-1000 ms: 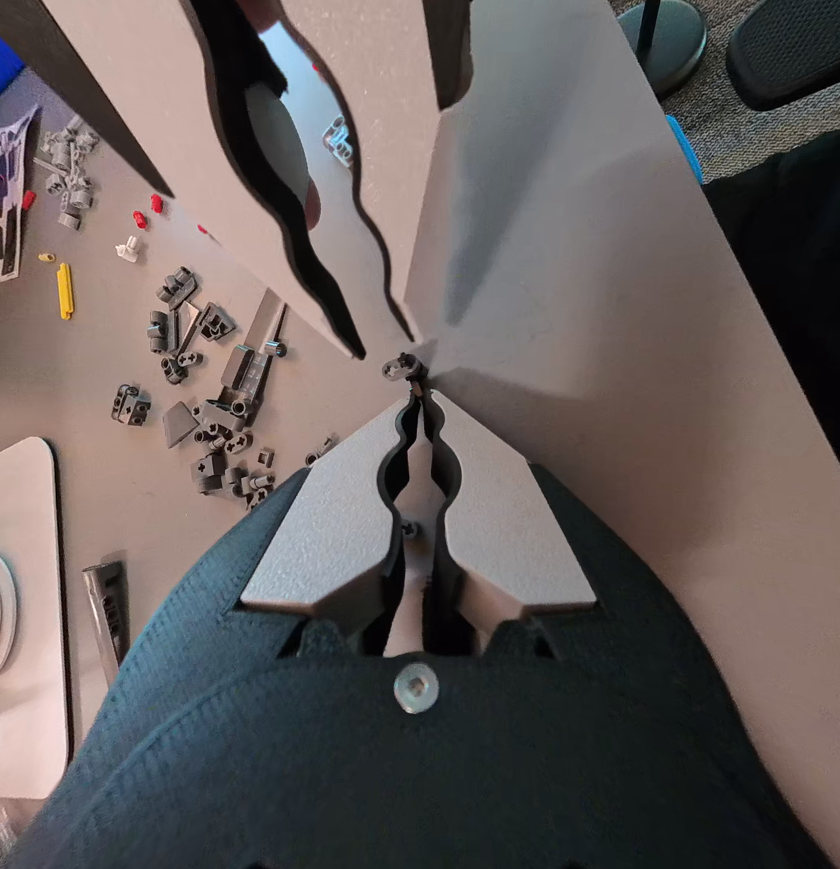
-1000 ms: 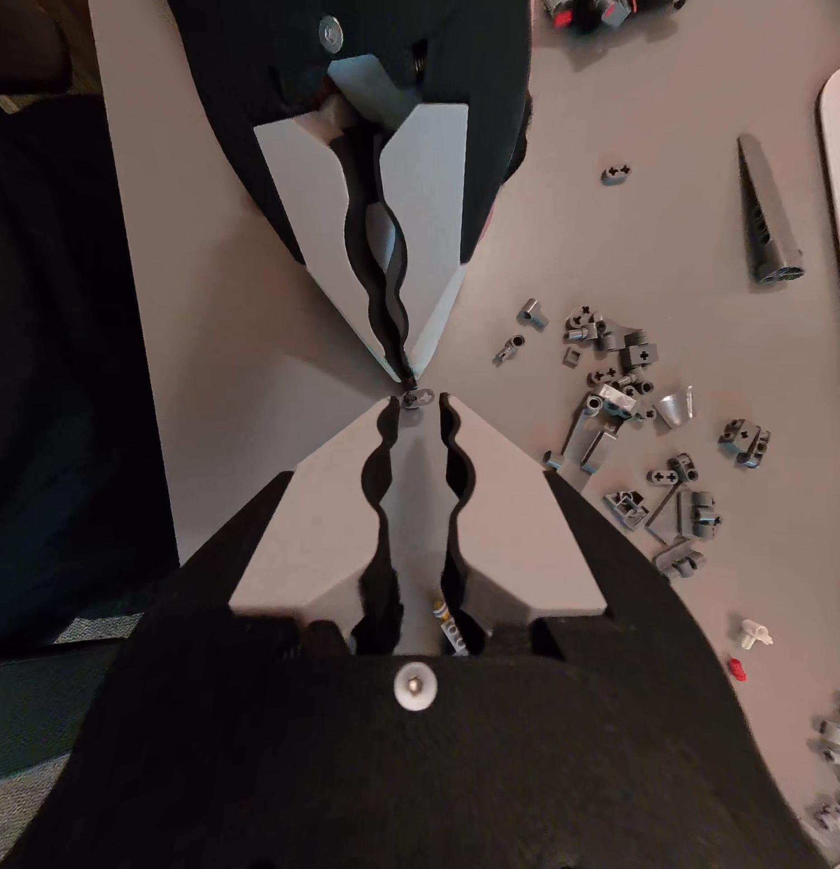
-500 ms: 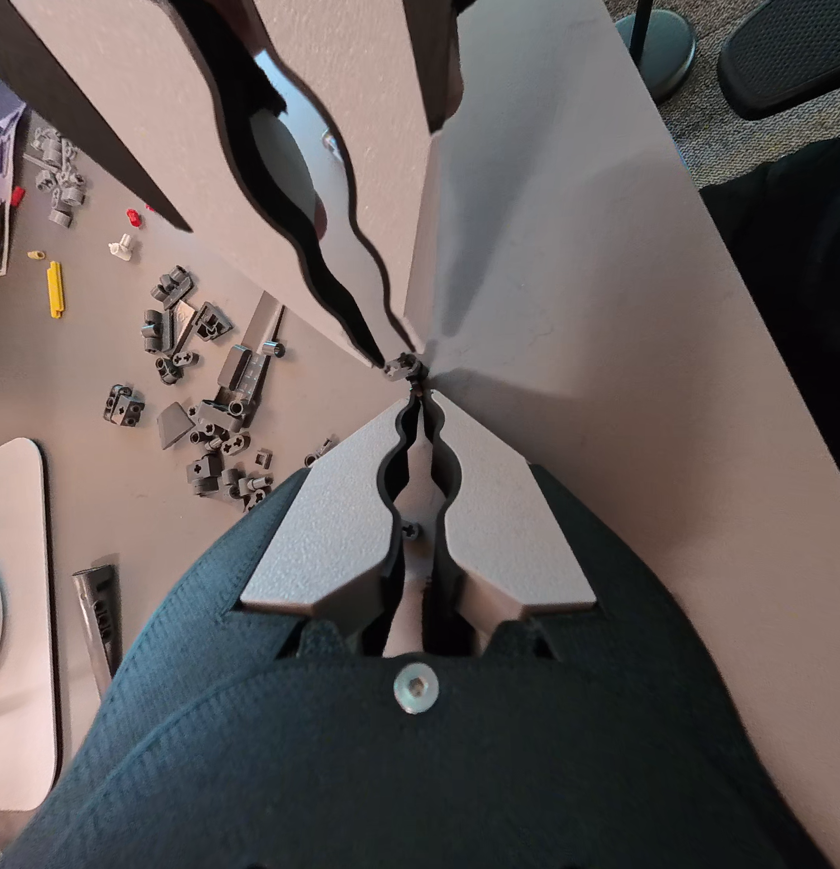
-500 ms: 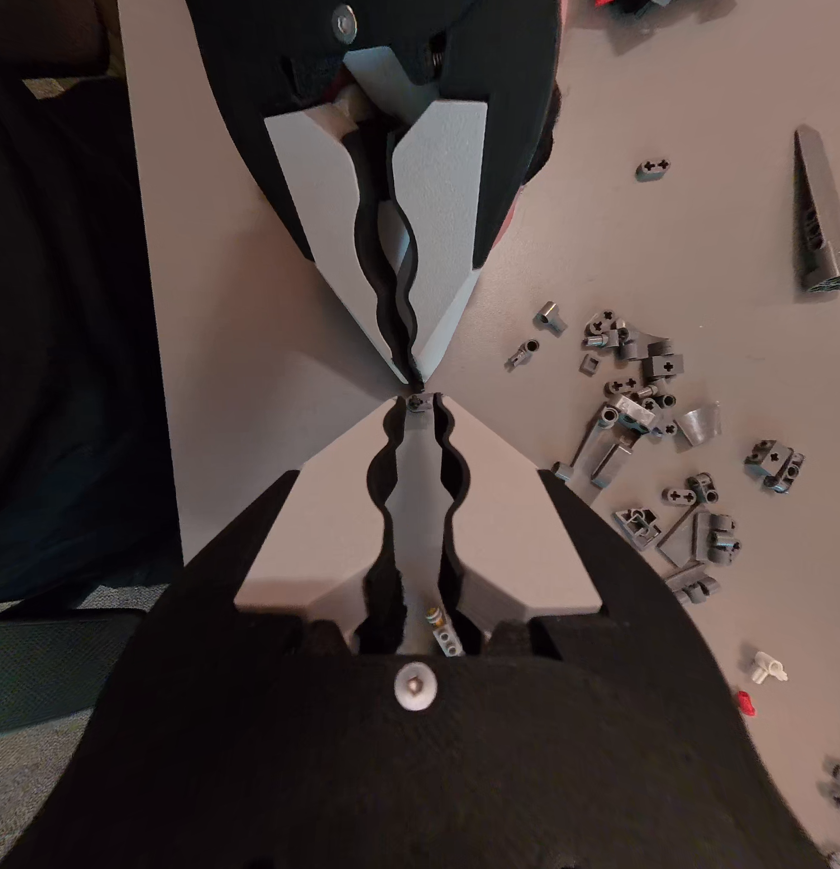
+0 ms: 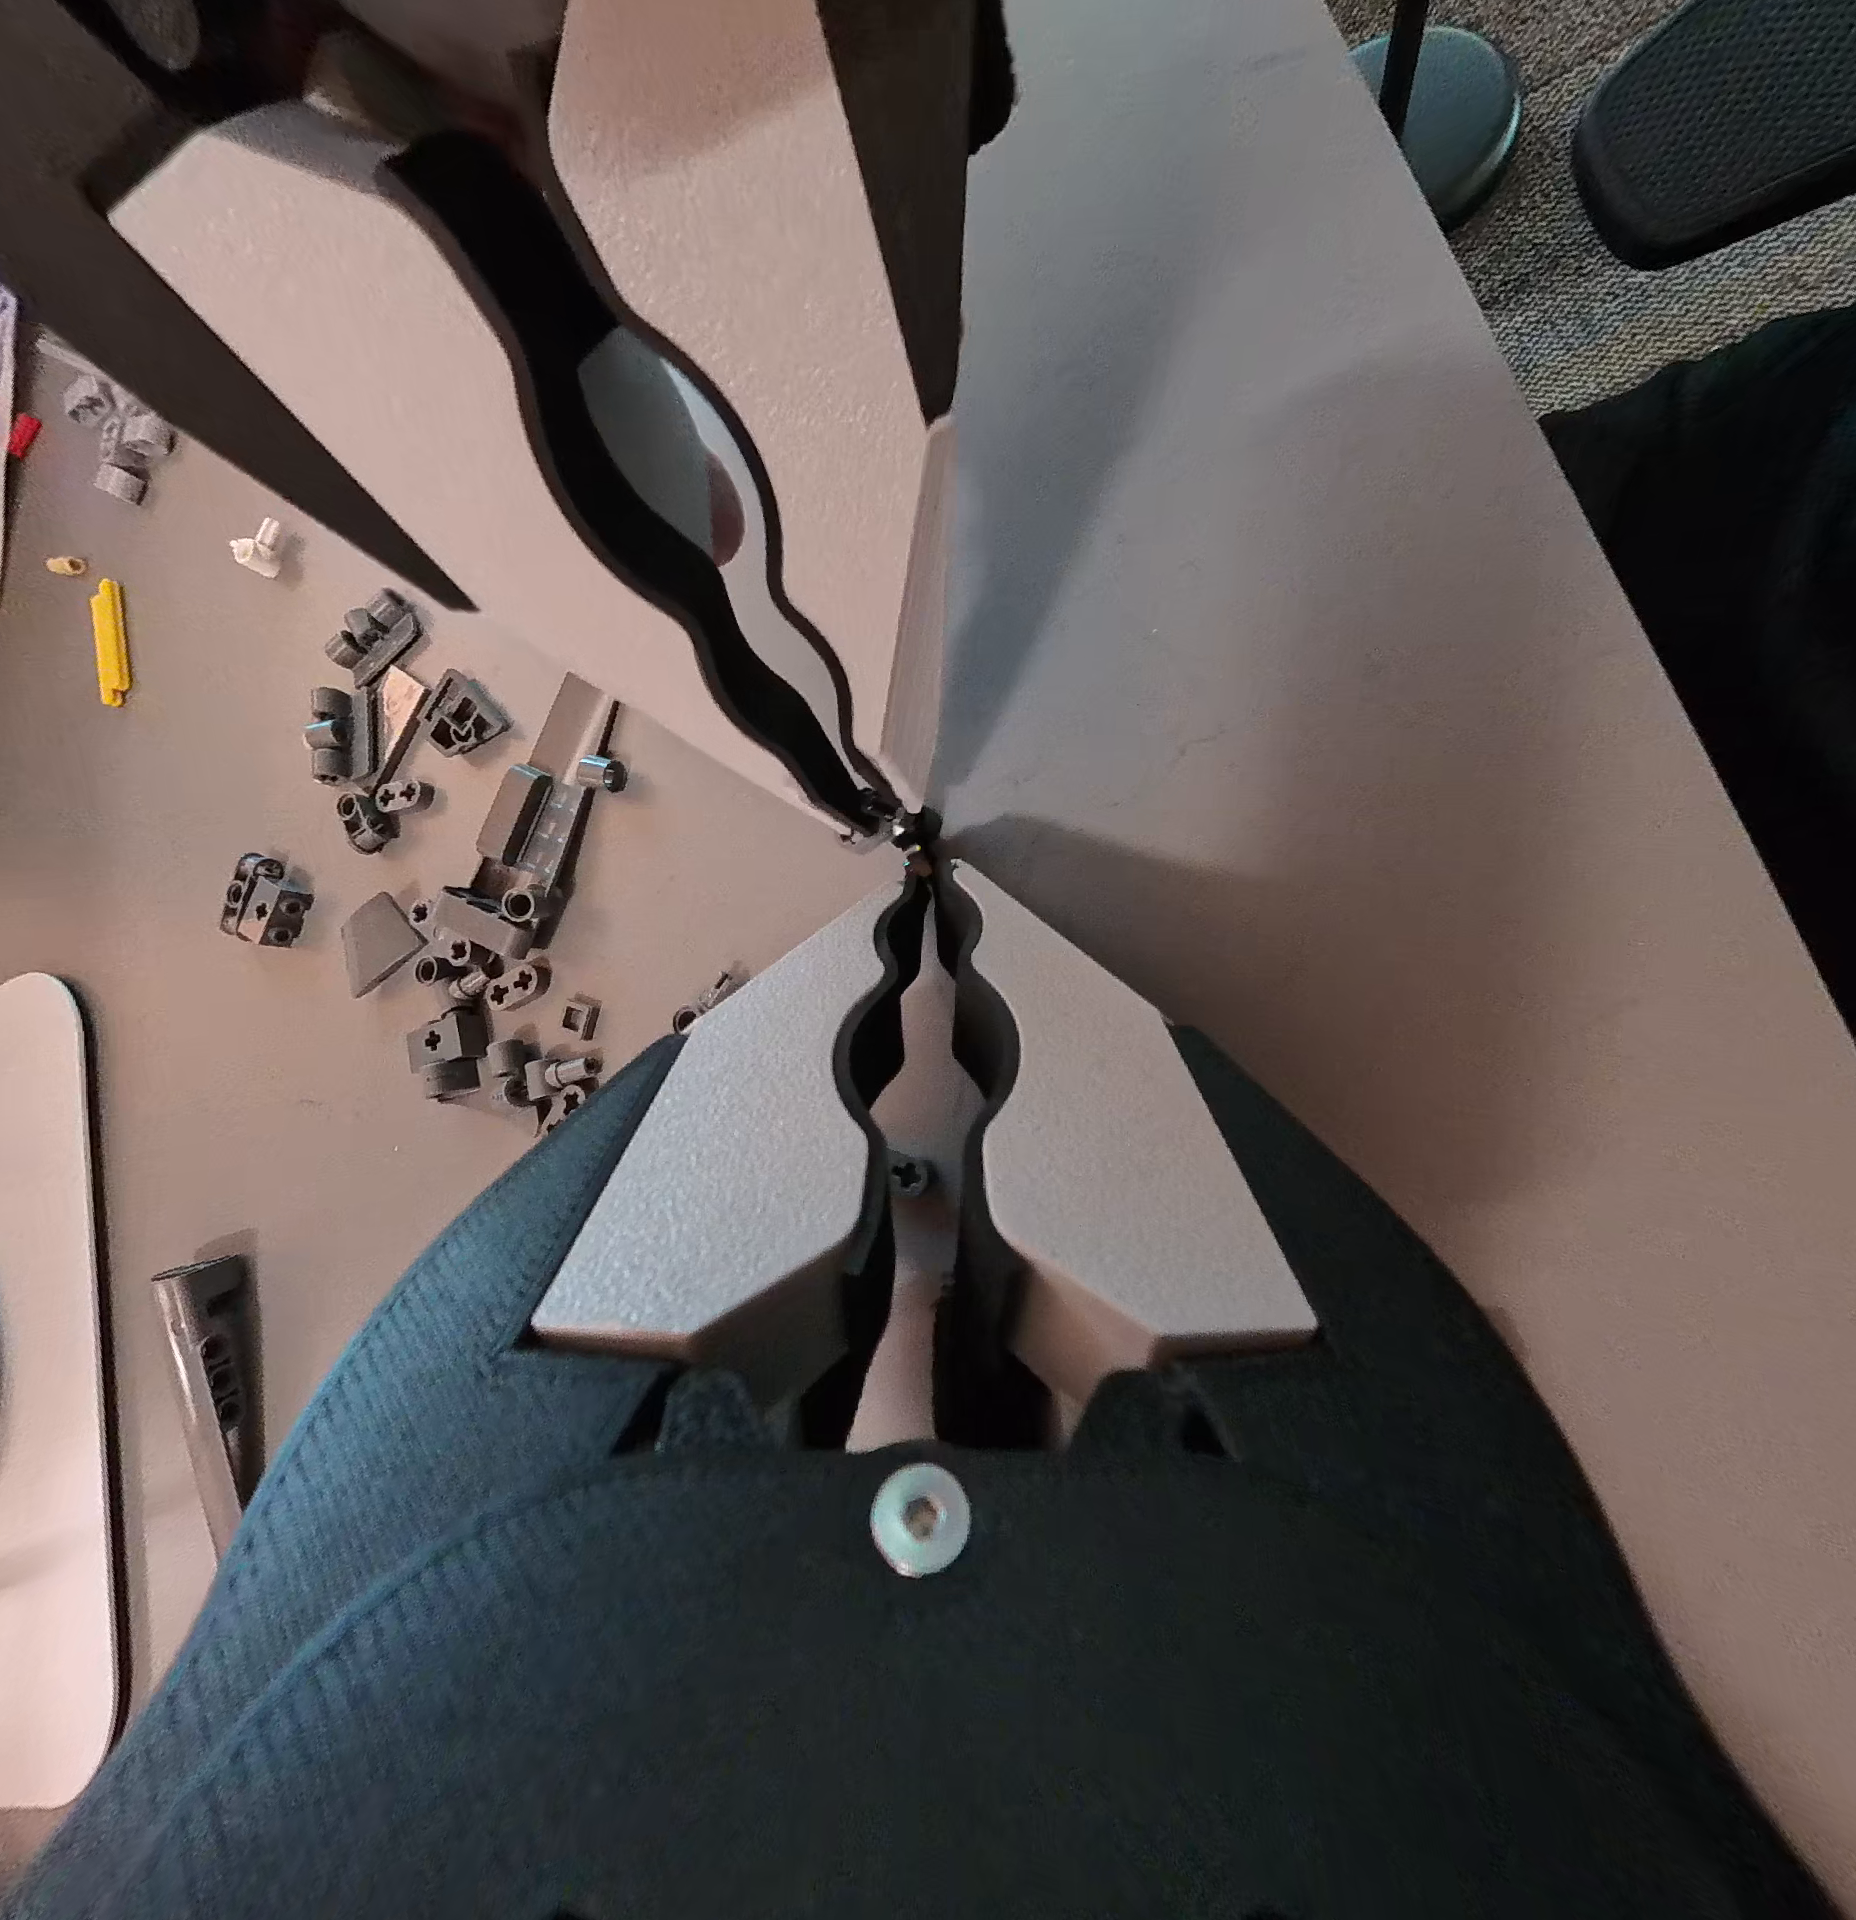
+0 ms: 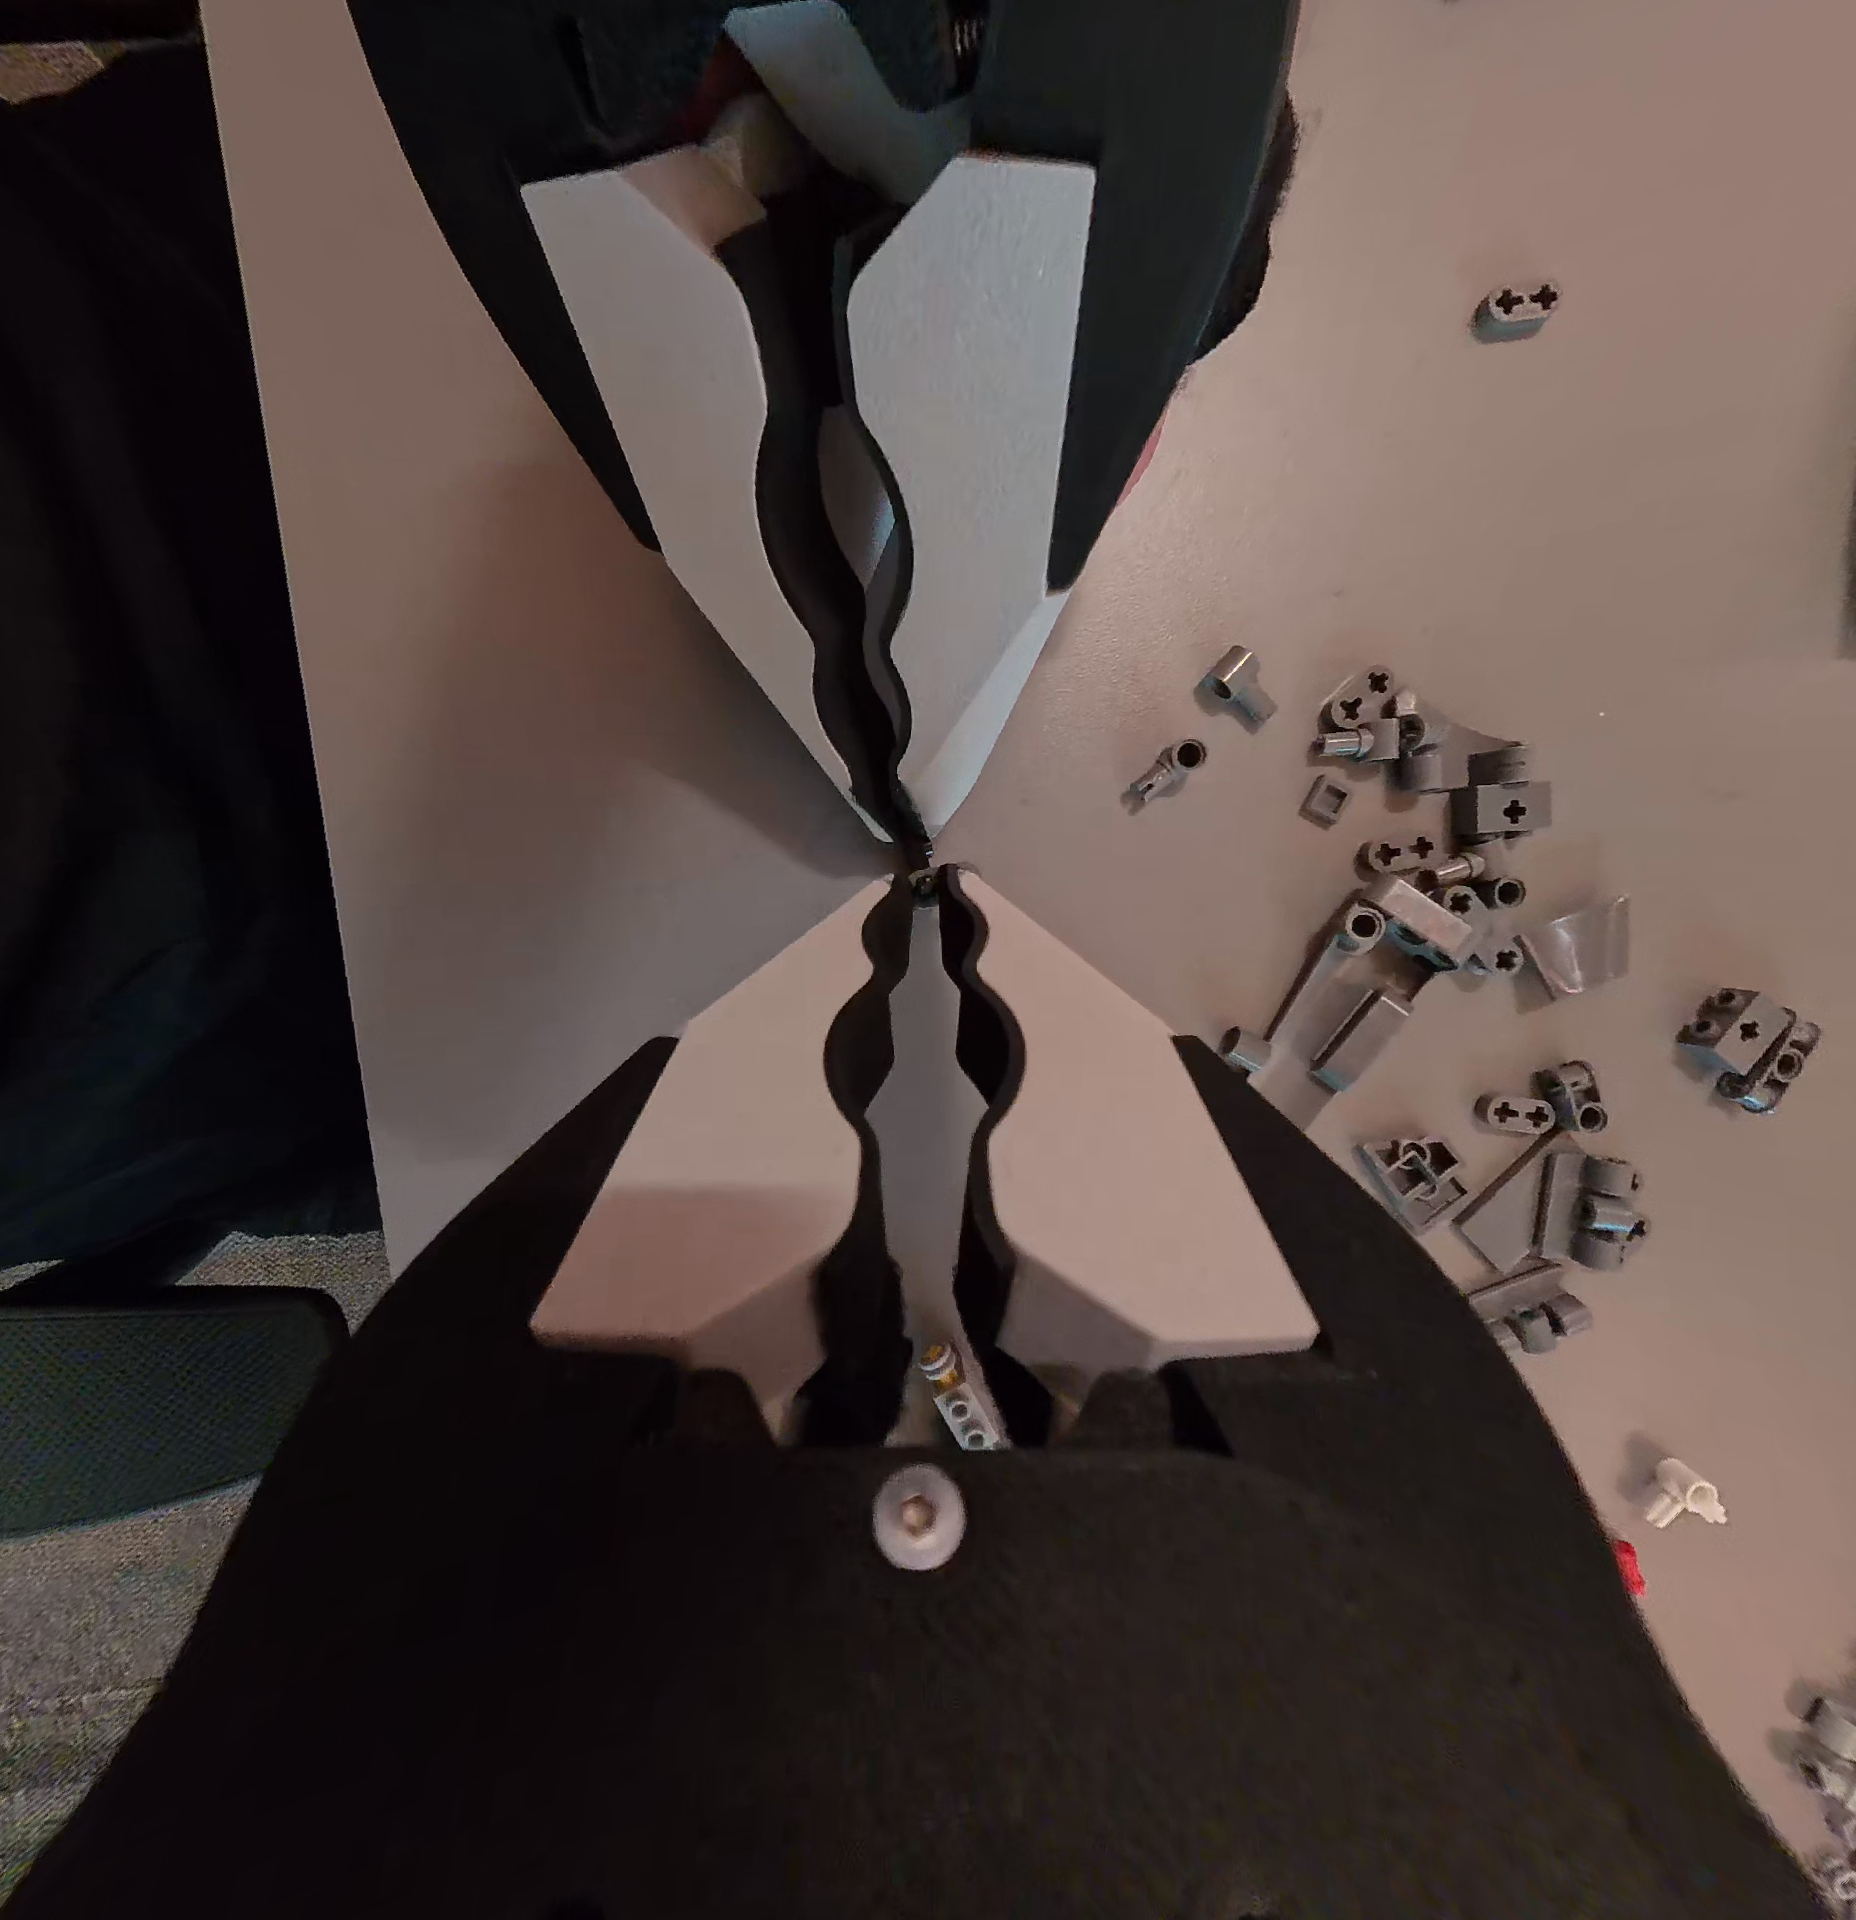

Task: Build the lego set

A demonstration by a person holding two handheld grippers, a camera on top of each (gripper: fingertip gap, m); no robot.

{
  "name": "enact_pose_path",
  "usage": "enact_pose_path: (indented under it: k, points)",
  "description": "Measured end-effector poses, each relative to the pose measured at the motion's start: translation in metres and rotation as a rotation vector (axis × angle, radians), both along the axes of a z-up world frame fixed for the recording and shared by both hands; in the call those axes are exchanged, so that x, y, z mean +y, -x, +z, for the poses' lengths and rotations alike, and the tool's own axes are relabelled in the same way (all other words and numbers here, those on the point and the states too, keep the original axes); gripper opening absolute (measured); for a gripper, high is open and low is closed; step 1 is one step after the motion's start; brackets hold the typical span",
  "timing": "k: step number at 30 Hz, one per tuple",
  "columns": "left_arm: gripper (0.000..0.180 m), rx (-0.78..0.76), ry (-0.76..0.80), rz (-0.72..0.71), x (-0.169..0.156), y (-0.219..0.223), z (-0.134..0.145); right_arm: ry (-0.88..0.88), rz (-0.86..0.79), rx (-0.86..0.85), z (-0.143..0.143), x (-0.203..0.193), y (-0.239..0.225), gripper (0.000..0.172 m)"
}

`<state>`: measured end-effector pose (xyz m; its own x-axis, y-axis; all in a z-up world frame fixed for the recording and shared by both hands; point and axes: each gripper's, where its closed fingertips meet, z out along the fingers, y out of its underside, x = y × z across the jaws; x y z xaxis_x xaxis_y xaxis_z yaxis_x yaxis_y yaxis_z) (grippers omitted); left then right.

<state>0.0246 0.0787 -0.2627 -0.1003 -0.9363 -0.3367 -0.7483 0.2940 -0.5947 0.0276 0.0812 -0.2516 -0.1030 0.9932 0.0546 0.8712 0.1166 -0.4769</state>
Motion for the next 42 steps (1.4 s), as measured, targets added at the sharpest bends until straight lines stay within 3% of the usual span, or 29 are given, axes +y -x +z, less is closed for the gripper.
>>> enact_pose_path:
  k: [9,14,20,27,37,42]
  points:
    - [0.0,0.012,-0.014,-0.005,-0.001,0.0,0.0,-0.022,-0.008,-0.018,-0.004,0.001,-0.001,0.003]
    - [0.001,0.024,-0.026,-0.008,0.001,-0.001,0.0,-0.044,-0.034,-0.004,0.002,0.0,-0.003,0.015]
    - [0.001,0.01,-0.033,0.004,0.005,-0.001,0.002,-0.051,-0.104,0.056,0.013,-0.003,-0.013,0.013]
    - [0.01,0.021,-0.063,0.015,0.008,0.0,0.004,-0.097,-0.151,0.055,0.008,-0.002,-0.015,0.015]
    - [0.013,0.061,-0.059,0.119,0.019,0.044,0.034,-0.125,-0.185,0.181,0.028,-0.007,-0.012,0.017]
    - [0.015,0.132,-0.042,0.139,0.015,0.062,0.022,-0.133,-0.155,0.233,0.032,-0.014,-0.001,0.016]
